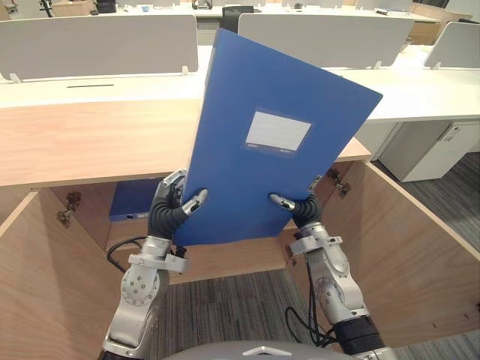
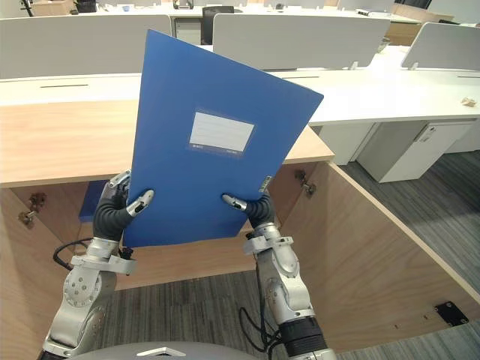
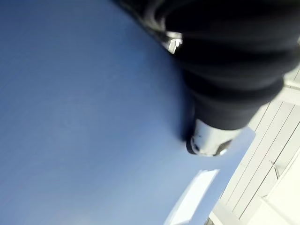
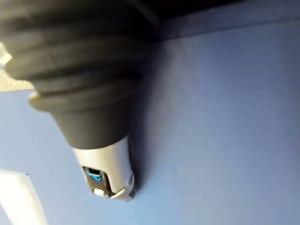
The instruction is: Walk over to the cabinet, pick up the folder, carry it to the office cabinet, place the folder inside the office cabinet, then close the office cabinet door
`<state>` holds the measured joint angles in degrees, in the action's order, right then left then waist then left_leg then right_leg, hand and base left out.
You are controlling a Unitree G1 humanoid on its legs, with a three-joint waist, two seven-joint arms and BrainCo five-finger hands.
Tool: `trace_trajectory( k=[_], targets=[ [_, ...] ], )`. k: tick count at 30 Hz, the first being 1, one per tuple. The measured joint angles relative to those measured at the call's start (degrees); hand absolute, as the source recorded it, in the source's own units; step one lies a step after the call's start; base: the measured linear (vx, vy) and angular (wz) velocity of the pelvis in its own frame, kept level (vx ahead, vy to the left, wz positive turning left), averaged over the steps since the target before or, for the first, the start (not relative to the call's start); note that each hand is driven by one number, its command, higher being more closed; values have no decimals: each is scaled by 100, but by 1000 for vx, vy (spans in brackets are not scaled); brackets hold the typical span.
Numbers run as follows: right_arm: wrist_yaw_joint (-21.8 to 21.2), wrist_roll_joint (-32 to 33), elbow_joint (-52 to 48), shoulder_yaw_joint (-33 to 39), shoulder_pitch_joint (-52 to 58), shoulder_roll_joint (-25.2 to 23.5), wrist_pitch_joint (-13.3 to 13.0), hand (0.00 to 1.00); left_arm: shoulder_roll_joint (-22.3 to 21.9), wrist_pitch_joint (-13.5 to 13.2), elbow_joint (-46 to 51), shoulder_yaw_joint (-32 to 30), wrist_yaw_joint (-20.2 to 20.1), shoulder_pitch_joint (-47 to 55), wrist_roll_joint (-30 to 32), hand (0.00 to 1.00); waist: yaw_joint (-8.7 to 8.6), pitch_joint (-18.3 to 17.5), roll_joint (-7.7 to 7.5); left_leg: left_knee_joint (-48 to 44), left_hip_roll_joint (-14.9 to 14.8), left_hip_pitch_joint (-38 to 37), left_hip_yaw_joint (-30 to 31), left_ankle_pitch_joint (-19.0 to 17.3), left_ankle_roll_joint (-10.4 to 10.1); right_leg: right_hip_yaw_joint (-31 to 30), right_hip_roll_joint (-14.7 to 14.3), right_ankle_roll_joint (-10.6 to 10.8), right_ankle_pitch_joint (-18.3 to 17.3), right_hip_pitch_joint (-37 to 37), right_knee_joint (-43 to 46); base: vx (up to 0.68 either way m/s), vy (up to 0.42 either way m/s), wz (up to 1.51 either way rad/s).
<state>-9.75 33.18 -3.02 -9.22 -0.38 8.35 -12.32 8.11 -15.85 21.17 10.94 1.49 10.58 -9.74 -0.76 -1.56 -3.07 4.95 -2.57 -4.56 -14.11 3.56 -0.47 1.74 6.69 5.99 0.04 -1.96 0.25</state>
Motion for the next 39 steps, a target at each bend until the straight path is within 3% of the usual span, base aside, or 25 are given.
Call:
trace_trajectory(
  k=[11,16,22,26,31,39],
  targets=[
    [187,-464,-75,207,118,-438,1,100,-519,-100,-901,-1253,617,-19,437,0,29,-2,-2,2,-1,-40,114,13,-5,93,5,4,-11,-105,6,0,0,4],
    [366,-434,-576,961,293,-735,-99,100,-643,78,-1743,-2406,1097,322,427,0,30,22,23,2,-5,-39,177,14,-12,186,8,-30,-53,-146,-1,-5,-1,7],
    [521,-588,-625,1019,302,-689,-125,100,-643,302,-3018,-2537,1047,494,436,0,78,42,40,3,-5,-29,200,-7,-43,208,15,-22,-78,-148,5,-2,1,1],
    [519,-653,-624,784,304,-649,-120,100,-578,682,-4928,-2541,749,482,666,0,74,95,37,3,-17,16,205,-31,-74,200,15,-17,-96,-109,-2,0,0,0],
    [483,-641,-461,463,303,-383,-119,100,-371,897,-6753,-2612,573,454,888,0,79,175,-6,0,-22,51,208,-57,-86,207,-7,-6,-29,-134,-88,13,-3,0],
    [470,-690,-16,-284,142,33,-104,100,-162,1040,-7683,-2650,518,351,1236,0,103,387,70,-8,-17,61,131,-95,-71,133,-13,-4,-12,-101,-143,7,-2,-5]
  ],
)
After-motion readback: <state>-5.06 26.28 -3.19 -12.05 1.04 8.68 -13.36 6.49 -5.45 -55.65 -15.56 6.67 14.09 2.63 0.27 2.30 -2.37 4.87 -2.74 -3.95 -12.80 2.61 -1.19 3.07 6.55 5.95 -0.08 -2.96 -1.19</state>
